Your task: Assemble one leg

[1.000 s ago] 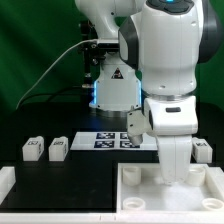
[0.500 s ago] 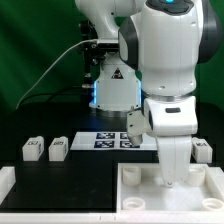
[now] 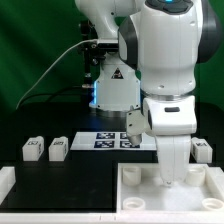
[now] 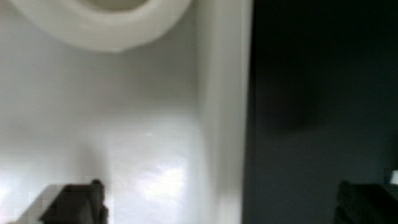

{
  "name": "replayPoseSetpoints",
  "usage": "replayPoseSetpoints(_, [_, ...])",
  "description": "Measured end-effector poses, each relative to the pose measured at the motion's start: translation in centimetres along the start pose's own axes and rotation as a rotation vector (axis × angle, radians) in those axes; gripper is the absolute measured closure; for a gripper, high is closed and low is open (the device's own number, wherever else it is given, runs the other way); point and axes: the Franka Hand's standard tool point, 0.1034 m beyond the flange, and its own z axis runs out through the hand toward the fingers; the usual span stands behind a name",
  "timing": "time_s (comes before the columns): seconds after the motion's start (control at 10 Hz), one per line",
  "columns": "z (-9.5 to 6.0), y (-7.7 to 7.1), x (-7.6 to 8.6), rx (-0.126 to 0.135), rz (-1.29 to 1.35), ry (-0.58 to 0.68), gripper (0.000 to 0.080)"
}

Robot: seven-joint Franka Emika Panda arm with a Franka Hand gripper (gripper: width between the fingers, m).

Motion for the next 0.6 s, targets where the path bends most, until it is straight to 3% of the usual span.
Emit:
replayPoseSetpoints(0.2, [-1.5, -1.4, 0.5, -0.009, 0.056, -0.012, 0.0151])
replayPoseSetpoints(0.4, [-0.9, -3.0, 2.1, -0.019, 0.356, 0.018, 0.0151])
replayPoseSetpoints(0.6, [-0.7, -3.7, 3.9, 0.012, 0.684, 0.055, 0.0151])
